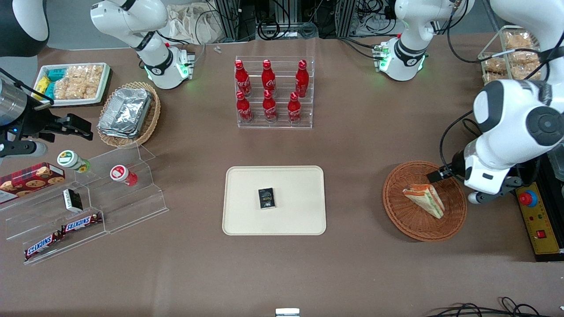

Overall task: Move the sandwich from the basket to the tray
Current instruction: 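Move the left gripper over the wicker basket and lower toward the sandwich, then close the left gripper on the wrapped sandwich and lift it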

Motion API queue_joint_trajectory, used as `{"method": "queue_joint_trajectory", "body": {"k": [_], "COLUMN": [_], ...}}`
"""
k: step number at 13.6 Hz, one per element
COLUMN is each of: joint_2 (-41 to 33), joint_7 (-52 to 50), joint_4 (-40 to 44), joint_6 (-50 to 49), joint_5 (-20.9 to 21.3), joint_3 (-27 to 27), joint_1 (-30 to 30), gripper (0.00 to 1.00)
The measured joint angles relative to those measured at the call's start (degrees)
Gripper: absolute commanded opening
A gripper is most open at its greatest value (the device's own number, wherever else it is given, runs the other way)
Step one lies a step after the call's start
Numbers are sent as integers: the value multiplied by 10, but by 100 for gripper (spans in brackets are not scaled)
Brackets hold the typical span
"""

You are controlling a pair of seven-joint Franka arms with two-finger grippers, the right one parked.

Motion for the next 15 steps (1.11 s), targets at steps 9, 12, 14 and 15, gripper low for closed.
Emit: {"method": "queue_joint_trajectory", "body": {"k": [9, 12, 14, 15], "joint_2": [125, 147, 151, 149], "joint_7": [-103, -107, -107, -107], "joint_4": [-12, -12, -12, -11], "joint_6": [152, 166, 171, 170], "joint_5": [-1, -1, 0, 0], "joint_3": [15, 23, 28, 28], "joint_1": [1, 2, 2, 2], "gripper": [56, 0, 0, 0]}}
